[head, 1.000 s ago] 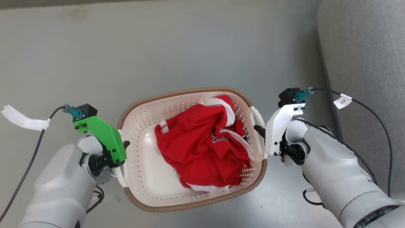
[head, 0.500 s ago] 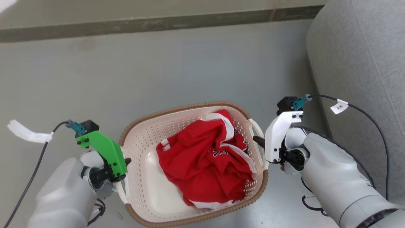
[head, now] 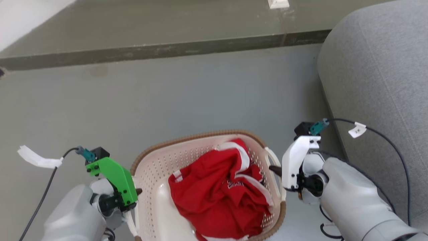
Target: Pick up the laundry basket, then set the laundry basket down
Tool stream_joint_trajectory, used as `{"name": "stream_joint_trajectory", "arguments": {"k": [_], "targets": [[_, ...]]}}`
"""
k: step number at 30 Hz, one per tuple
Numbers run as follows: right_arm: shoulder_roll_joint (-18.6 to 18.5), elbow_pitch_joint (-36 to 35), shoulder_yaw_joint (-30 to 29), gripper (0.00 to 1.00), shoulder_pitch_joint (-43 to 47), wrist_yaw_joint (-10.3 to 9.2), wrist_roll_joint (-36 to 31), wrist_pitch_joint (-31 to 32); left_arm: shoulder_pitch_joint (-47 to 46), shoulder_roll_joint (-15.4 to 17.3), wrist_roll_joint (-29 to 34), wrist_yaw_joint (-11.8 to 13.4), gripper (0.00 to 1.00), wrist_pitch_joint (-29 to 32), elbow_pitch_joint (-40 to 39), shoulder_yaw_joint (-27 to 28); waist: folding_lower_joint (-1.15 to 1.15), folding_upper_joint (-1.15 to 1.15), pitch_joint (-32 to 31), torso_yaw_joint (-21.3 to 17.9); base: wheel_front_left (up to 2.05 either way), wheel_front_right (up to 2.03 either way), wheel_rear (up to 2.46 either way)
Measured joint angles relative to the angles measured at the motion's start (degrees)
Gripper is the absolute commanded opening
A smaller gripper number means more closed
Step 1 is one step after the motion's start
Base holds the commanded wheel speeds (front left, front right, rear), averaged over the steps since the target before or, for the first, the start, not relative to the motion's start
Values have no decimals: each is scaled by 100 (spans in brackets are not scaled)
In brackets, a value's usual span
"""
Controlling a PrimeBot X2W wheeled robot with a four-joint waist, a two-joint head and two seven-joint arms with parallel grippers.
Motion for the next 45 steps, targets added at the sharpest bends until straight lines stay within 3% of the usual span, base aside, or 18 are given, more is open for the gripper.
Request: {"name": "stream_joint_trajectory", "arguments": {"k": [19,45], "targets": [[-3,112,140,0,357,9,346,245,369,-41,-54,0,0,53,46,-118,0,0,-493,-133,0,0,0],[-12,108,299,0,358,-9,580,244,398,-20,-201,0,0,-5,58,-166,0,0,-548,-99,0,0,0]]}}
